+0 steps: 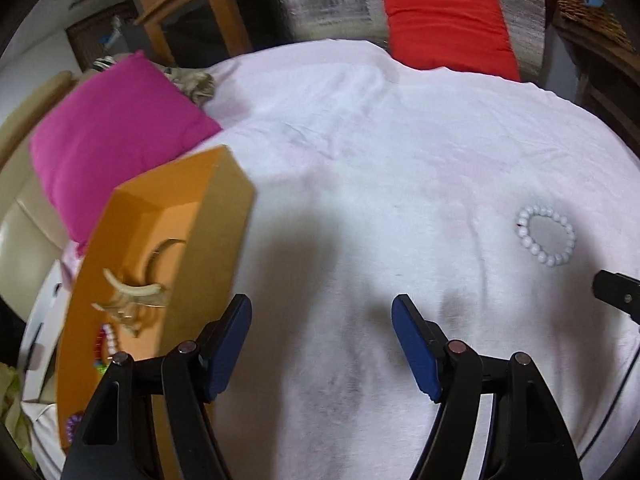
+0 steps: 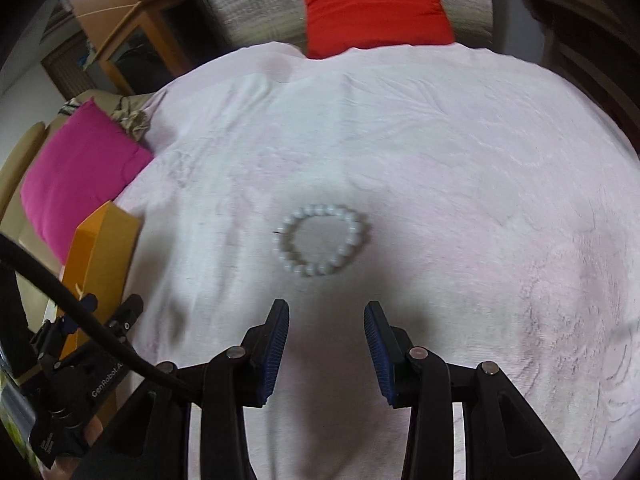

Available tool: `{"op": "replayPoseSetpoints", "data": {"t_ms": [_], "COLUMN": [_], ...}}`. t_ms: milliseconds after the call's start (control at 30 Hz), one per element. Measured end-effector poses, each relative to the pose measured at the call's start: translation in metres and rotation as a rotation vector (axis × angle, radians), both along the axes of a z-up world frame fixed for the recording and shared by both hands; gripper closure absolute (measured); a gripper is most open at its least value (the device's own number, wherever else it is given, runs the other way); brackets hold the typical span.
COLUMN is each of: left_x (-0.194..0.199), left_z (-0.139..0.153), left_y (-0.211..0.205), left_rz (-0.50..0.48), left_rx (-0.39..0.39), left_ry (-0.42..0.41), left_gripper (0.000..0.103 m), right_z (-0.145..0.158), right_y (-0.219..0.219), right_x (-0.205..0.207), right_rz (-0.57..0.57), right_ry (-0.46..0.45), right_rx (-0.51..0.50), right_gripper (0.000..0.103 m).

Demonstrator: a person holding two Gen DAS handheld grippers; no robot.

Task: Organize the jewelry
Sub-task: 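Move both grippers back toward the white bead bracelet, then lower the right gripper onto the white bead bracelet and close it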

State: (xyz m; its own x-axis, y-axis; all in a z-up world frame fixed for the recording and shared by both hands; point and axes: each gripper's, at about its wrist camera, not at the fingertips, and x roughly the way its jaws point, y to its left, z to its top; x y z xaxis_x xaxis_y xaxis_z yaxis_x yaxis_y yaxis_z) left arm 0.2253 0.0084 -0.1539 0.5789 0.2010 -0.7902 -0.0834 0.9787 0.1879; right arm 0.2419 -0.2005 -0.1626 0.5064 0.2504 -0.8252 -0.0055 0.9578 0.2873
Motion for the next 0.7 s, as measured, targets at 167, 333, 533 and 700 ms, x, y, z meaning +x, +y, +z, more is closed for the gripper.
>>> {"op": "replayPoseSetpoints", "data": {"t_ms": [167, 333, 533, 700], "left_x": [0.003, 0.006, 0.007, 0.008], "left_z": [0.003, 0.002, 0.000, -0.001], "left_y": [-0.005, -0.005, -0.003, -0.001], "left_rz": [-0.042, -0.049, -0.046, -0.039], "left_rx": [-0.024, -0.049, -0.059, -0.059], "left_ry": [-0.025, -0.017, -0.006, -0.003], "left_gripper": [0.030, 0.030, 0.030, 0.030], "right_z": [-0.008, -0.007, -0.007, -0.010], "right_y": [-0.013, -0.014, -0.016, -0.017], "right_x": [0.004, 0.007, 0.011, 0.014], "right_rz": [-0.039, -0.049, -0.068, -0.080], "right_ry": [0.025, 0.022, 0.022, 0.028], "right_rx": [0.038, 0.070, 0.098, 0.116], "right_gripper": [0.060, 0.060, 0.060, 0.060]}}
